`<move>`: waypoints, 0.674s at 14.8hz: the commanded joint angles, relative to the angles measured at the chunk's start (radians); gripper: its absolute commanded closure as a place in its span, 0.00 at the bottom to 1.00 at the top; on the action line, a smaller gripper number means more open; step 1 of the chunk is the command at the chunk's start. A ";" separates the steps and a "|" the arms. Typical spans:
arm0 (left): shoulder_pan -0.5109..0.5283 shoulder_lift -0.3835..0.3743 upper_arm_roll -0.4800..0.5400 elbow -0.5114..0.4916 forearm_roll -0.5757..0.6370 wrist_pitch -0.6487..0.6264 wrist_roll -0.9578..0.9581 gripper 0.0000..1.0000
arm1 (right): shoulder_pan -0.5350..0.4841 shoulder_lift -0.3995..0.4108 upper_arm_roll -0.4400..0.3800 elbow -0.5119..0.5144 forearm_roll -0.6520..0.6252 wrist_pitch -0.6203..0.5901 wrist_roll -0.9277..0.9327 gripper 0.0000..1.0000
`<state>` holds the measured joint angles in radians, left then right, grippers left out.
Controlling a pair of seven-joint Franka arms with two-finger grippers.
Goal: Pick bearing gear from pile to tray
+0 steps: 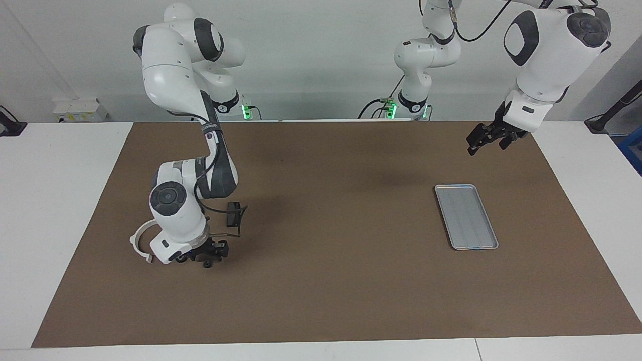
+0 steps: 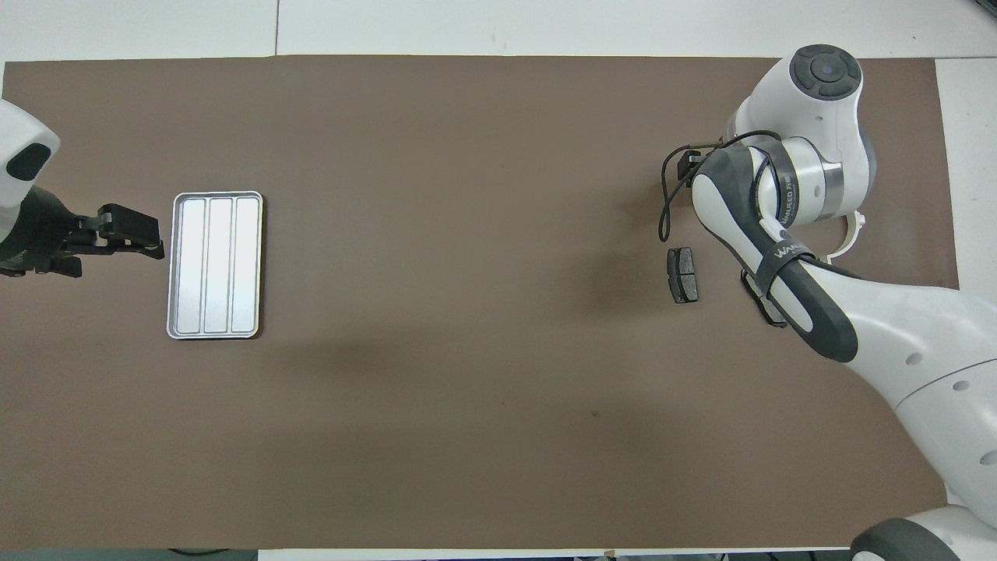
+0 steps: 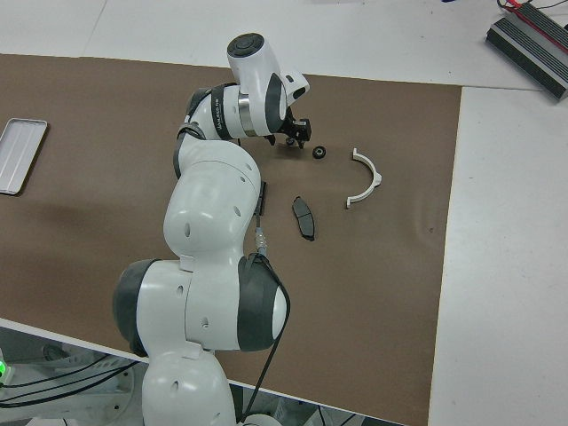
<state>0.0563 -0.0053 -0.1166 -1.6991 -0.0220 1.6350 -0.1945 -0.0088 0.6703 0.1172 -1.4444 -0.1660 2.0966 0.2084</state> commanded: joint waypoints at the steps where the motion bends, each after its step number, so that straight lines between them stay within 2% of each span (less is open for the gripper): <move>1: -0.013 -0.008 0.008 0.007 0.017 -0.015 -0.002 0.00 | -0.008 0.022 0.007 0.021 -0.037 0.022 0.028 0.17; 7: -0.013 -0.008 0.008 0.009 0.017 -0.015 -0.002 0.00 | -0.008 0.032 0.007 0.019 -0.041 0.046 0.028 0.17; 9: -0.013 -0.008 0.008 0.007 0.017 -0.015 -0.003 0.00 | -0.011 0.032 0.007 0.019 -0.040 0.049 0.028 0.21; 10: -0.013 -0.008 0.009 0.007 0.017 -0.015 -0.002 0.00 | -0.013 0.032 0.007 0.019 -0.038 0.051 0.029 0.26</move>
<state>0.0563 -0.0053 -0.1166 -1.6991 -0.0220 1.6350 -0.1945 -0.0114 0.6857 0.1162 -1.4436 -0.1795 2.1323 0.2085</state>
